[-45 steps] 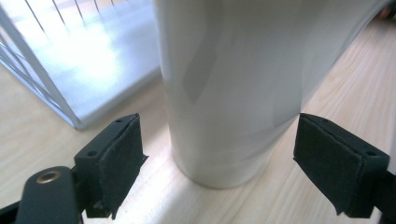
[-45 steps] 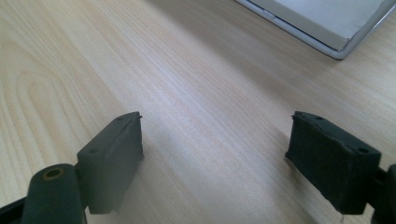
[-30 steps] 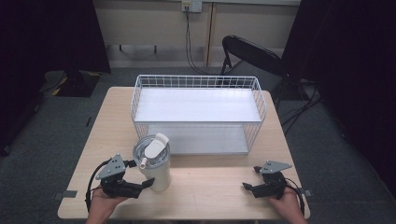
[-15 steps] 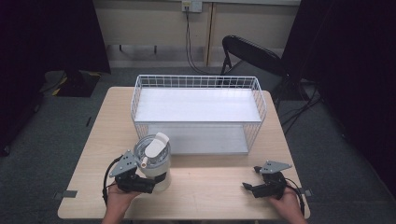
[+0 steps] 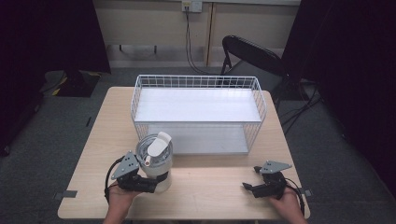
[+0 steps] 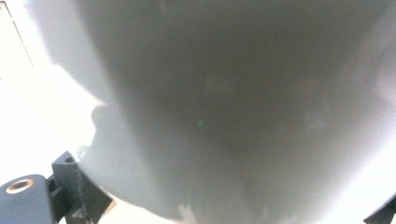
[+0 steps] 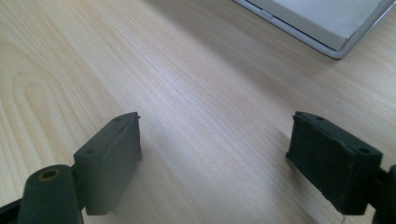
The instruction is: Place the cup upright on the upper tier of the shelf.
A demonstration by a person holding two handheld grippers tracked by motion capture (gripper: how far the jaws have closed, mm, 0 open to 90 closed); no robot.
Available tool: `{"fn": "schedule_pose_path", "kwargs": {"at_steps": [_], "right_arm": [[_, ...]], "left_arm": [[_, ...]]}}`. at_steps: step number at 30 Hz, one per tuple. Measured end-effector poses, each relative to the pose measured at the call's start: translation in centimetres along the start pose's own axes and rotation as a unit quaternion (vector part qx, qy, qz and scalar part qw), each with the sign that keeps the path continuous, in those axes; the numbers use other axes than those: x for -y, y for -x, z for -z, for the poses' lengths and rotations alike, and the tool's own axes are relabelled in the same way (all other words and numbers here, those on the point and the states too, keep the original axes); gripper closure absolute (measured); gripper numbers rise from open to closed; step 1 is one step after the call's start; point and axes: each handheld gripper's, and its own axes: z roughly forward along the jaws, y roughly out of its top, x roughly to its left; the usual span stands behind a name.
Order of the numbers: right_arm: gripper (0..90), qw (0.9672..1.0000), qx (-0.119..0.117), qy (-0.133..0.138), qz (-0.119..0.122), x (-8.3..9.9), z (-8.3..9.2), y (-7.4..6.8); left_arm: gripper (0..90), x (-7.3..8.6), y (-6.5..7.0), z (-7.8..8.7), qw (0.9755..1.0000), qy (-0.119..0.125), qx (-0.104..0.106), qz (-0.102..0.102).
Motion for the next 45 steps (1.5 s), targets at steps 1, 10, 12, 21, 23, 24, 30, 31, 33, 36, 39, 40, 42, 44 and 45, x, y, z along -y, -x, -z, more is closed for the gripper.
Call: {"fn": "schedule_pose_path", "kwargs": {"at_steps": [1,10,12,21,23,24,30,31,33,36,39,40,42,44,45], "right_arm": [[16.4,1.0000,0.000,0.000,0.000,0.0,0.0,0.0],[16.4,1.0000,0.000,0.000,0.000,0.0,0.0,0.0],[16.4,1.0000,0.000,0.000,0.000,0.0,0.0,0.0],[16.3,1.0000,0.000,0.000,0.000,0.0,0.0,0.0],[16.3,1.0000,0.000,0.000,0.000,0.0,0.0,0.0],[16.3,1.0000,0.000,0.000,0.000,0.0,0.0,0.0],[16.3,1.0000,-0.001,0.000,0.000,0.0,0.0,0.0],[16.2,1.0000,-0.001,0.000,0.000,0.0,0.0,0.0],[16.2,1.0000,-0.001,0.000,0.000,0.0,0.0,0.0],[16.2,1.0000,-0.001,0.000,0.000,0.0,0.0,0.0],[16.2,1.0000,-0.001,0.000,0.000,0.0,0.0,0.0],[16.2,1.0000,-0.001,0.000,0.000,0.0,0.0,0.0],[16.2,1.0000,-0.001,0.000,0.000,0.0,0.0,0.0],[16.2,1.0000,-0.001,-0.001,0.000,0.0,0.0,0.0],[16.2,1.0000,-0.001,0.000,0.000,0.0,0.0,0.0]], "left_arm": [[7.6,-0.2,0.1,-0.1,1.0000,-0.003,0.001,0.002],[7.7,-1.6,0.4,-0.3,0.9997,0.000,0.015,0.018],[7.7,-2.1,0.4,-0.4,0.9997,0.000,0.016,0.018],[7.7,-3.9,0.2,-0.7,0.9996,-0.006,0.015,0.023],[7.7,-4.3,0.1,-0.8,0.9996,-0.006,0.015,0.022],[7.7,-4.5,0.1,-0.9,0.9996,-0.006,0.016,0.023],[7.7,-5.8,0.0,-1.2,0.9996,-0.007,0.019,0.022],[7.7,-6.1,0.0,-1.3,0.9994,-0.007,0.023,0.027],[7.7,-6.4,0.1,-1.5,0.9993,-0.006,0.023,0.028],[7.7,-6.8,0.1,-1.7,0.9993,-0.006,0.026,0.025],[7.8,-7.5,0.2,-1.9,0.9993,-0.008,0.026,0.025],[7.8,-7.7,0.2,-2.0,0.9993,-0.007,0.028,0.024],[7.8,-8.0,0.2,-2.1,0.9993,-0.007,0.028,0.022],[7.8,-8.4,0.2,-2.2,0.9993,-0.004,0.029,0.023],[7.8,-8.6,0.2,-2.3,0.9991,-0.002,0.032,0.026]]}}
